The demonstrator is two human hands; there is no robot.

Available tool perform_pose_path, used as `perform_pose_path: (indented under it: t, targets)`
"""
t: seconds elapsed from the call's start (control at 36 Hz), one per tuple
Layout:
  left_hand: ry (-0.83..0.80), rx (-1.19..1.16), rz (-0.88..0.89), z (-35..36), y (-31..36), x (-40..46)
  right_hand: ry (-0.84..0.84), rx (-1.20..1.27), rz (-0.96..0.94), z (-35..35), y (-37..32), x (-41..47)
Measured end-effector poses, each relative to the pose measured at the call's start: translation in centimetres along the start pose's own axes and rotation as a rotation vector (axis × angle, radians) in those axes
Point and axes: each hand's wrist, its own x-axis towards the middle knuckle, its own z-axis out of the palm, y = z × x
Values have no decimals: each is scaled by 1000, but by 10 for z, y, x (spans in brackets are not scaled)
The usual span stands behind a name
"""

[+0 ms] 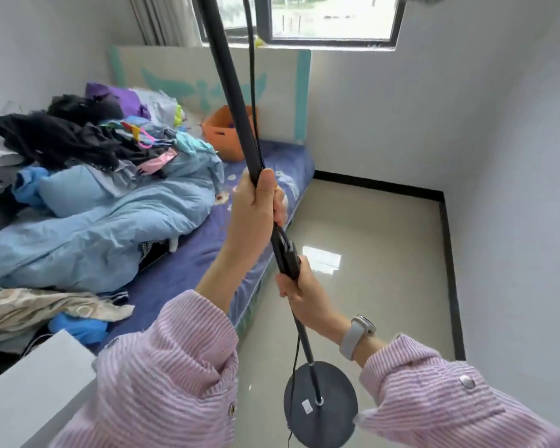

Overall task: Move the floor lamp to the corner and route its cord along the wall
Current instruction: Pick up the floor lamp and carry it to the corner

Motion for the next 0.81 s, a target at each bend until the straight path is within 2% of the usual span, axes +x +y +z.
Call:
perform_pose_path:
  t: [0.19, 0.47, 0.81]
  targets:
    - [-149, -62, 66, 58, -26, 122, 141, -95, -7, -69, 14, 112]
    - [-347, -152, 134, 130, -67, 305, 266, -82, -19, -159, 30, 280]
    - [-517, -195, 82, 253, -137, 472, 354, -74, 8, -285, 89, 436]
